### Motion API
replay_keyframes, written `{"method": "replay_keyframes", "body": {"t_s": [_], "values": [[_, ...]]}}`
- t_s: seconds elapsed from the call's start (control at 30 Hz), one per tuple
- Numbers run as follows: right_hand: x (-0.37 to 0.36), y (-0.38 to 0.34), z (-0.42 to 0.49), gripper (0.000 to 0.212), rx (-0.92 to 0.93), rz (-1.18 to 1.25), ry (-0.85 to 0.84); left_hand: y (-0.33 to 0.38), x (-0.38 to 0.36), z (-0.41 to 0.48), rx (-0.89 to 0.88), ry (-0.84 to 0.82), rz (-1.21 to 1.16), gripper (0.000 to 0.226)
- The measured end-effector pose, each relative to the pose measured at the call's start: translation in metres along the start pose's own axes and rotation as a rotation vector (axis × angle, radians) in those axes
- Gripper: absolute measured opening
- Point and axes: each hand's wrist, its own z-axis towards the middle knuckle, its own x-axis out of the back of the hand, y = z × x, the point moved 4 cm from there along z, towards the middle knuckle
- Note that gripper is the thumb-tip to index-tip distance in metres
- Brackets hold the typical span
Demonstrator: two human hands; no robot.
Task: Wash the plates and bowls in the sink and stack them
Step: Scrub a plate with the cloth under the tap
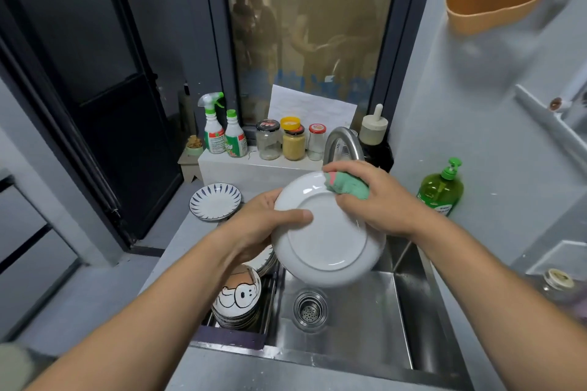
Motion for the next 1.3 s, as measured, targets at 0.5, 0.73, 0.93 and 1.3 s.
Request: {"method": "replay_keyframes", "body": {"t_s": [0.5,0.73,0.93,1.3], "values": [[-0.046,0.036,-0.021,0.052,-0.128,0.213,0.51,-0.032,-0.019,0.0,-0.055,0.39,-0.539,0.039],[-0.119,0.015,-0.058,0.058,-0.012,-0.257,0.427,-0.035,-0.013,0.013,-0.026,0.446,-0.701,0.042],[-0.081,0.034,-0.02,0.055,-0.035,-0.199,0.385,-0.04,-0.025,0.013,0.043,0.434,-0.795,0.036],[-0.075,0.05,-0.017,0.061,0.068,-0.41,0.145,-0.069,-0.017,0.006,-0.081,0.437,-0.515,0.041]]}}
